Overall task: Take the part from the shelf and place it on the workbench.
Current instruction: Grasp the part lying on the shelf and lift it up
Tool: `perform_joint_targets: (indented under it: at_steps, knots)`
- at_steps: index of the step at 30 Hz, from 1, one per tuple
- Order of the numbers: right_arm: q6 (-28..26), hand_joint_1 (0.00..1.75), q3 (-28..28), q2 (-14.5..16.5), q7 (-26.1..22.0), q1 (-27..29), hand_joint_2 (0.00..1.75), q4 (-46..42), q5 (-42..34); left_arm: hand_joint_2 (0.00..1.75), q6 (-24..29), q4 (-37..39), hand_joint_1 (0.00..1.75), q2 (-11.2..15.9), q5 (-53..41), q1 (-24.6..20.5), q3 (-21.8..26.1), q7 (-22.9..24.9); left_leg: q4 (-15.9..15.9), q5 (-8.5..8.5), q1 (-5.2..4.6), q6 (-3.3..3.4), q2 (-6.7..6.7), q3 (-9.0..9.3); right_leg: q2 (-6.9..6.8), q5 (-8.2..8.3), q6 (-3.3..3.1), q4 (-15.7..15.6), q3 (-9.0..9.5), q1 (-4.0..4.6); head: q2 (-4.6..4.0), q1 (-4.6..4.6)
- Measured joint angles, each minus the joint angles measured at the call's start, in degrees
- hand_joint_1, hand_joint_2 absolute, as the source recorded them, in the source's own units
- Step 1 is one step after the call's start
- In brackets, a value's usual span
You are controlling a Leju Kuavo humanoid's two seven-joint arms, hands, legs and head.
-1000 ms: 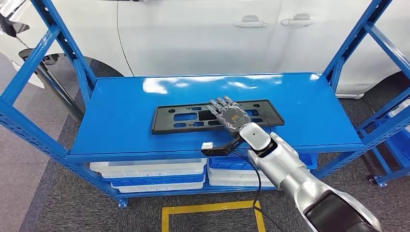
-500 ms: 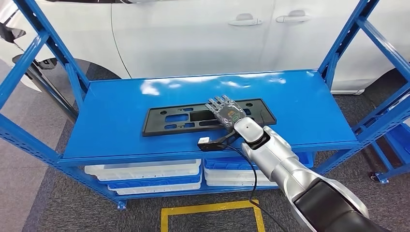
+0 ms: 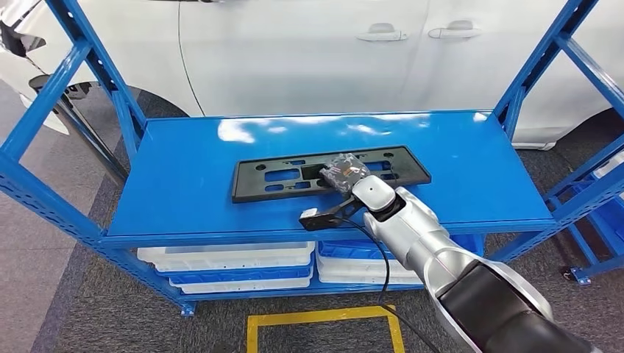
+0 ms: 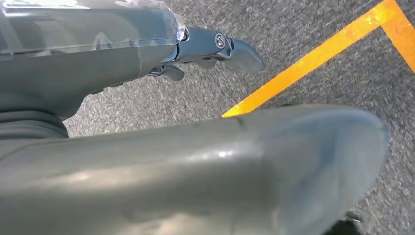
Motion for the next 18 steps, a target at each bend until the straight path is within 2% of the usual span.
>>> perform_joint_targets:
  at_steps: [1,2,5,6,7,9,10,11,12,13,15,16,17,18]
  knots:
    - [-0.05,1.75,0.04,0.12,-0.08,-0.23,1.75,0.17,-0.04,0.0,0.0,0.0,0.0,0.0,0.02,-0.01,0.0,0.0,0.17,-0.11,-0.11,-0.25,0.01,-0.1,0.02,0.8,-0.27,-2.61,1.19,0.1,0.0,0.0]
    - [-0.1,1.75,0.08,0.23,-0.17,-0.37,1.75,0.33,-0.07,0.0,0.0,0.0,0.0,0.01,0.05,-0.02,0.0,0.01,0.26,-0.19,-0.21,-0.52,0.02,-0.19,0.05,0.93,-0.56,-3.78,1.68,0.24,0.0,-0.01]
    - [-0.2,1.75,0.24,0.46,-0.39,-0.62,1.75,0.78,-0.1,0.0,-0.05,0.0,0.0,0.01,0.21,-0.04,0.0,0.02,0.33,-0.42,-0.21,-1.38,0.05,-0.17,0.1,1.0,-1.56,-4.11,1.77,0.28,0.0,-0.01]
    - [-0.2,1.75,0.3,0.54,-0.43,-0.78,1.75,0.91,-0.11,0.0,-0.06,0.0,0.0,0.01,0.26,-0.06,0.0,0.02,1.19,-1.13,-0.16,-1.67,0.08,-0.52,0.06,1.11,-1.94,-4.3,1.87,0.18,0.0,-0.01]
    - [-0.2,1.75,0.37,0.63,-0.47,-0.97,1.75,1.01,-0.11,0.0,-0.05,0.0,0.0,0.01,0.29,-0.1,0.0,0.02,3.17,-2.41,-0.07,-1.94,0.1,-1.38,0.04,1.21,-2.27,-4.47,1.95,0.07,0.0,-0.01]
    - [-0.2,1.75,0.54,0.79,-0.61,-1.18,1.75,1.21,-0.14,0.0,0.0,0.0,0.0,0.01,0.35,-0.14,0.0,0.02,10.42,-6.01,0.07,-2.39,0.14,-4.71,0.0,1.22,-2.64,-4.52,2.0,0.12,0.0,-0.02]
    - [-0.22,1.75,0.63,0.85,-0.67,-1.18,1.75,1.33,-0.16,0.0,0.03,0.0,0.0,0.01,0.37,-0.13,0.0,0.03,14.12,-7.3,0.12,-2.54,0.15,-6.5,0.0,1.19,-2.7,-4.48,2.0,0.2,0.0,-0.02]
    - [-0.26,1.75,0.7,0.88,-0.71,-1.15,1.75,1.44,-0.19,0.0,0.05,0.0,0.0,0.01,0.37,-0.1,0.0,0.04,16.32,-7.65,0.13,-2.61,0.15,-7.65,0.0,1.16,-2.74,-4.44,2.0,0.26,0.0,-0.02]
    - [-0.36,1.75,0.74,0.91,-0.71,-1.15,1.75,1.52,-0.25,0.0,0.07,0.0,0.0,0.02,0.38,-0.07,0.0,0.05,16.31,-6.88,0.13,-2.59,0.15,-7.76,0.01,1.12,-2.75,-4.39,2.02,0.3,0.0,-0.02]
    - [-0.51,1.75,0.78,0.93,-0.67,-1.18,1.75,1.55,-0.38,0.0,0.1,0.0,0.0,0.02,0.38,-0.08,0.0,0.06,13.88,-5.1,0.13,-2.45,0.15,-6.7,0.04,1.06,-2.72,-4.33,2.08,0.32,0.0,-0.02]
    - [-1.1,1.75,0.8,0.97,-0.65,-1.28,1.75,1.55,-1.19,0.0,0.18,0.0,0.0,0.05,0.4,-0.17,0.0,0.07,5.77,-1.32,0.02,-1.91,0.15,-2.84,0.12,0.89,-2.49,-4.18,2.13,0.44,0.0,-0.02]
    - [-1.49,1.75,0.74,0.97,-0.84,-1.3,1.75,1.54,-2.03,0.0,0.21,0.0,0.0,0.07,0.42,-0.22,0.0,0.07,2.66,-0.3,-0.09,-1.61,0.12,-1.4,0.18,0.85,-2.27,-4.11,2.04,0.51,0.0,-0.02]
    - [-1.88,1.75,0.54,0.97,-1.22,-1.29,1.75,1.49,-3.11,0.0,0.22,0.0,0.0,0.09,0.43,-0.22,0.0,0.07,0.93,0.03,-0.23,-1.34,0.1,-0.66,0.22,0.86,-2.01,-4.07,1.92,0.57,0.0,-0.01]
    - [-2.25,1.75,0.22,0.96,-1.85,-1.28,1.75,1.37,-4.37,0.0,0.22,0.0,0.0,0.13,0.44,-0.19,0.0,0.07,0.51,-0.16,-0.37,-1.13,0.08,-0.53,0.25,0.92,-1.73,-4.1,1.8,0.6,0.0,-0.01]
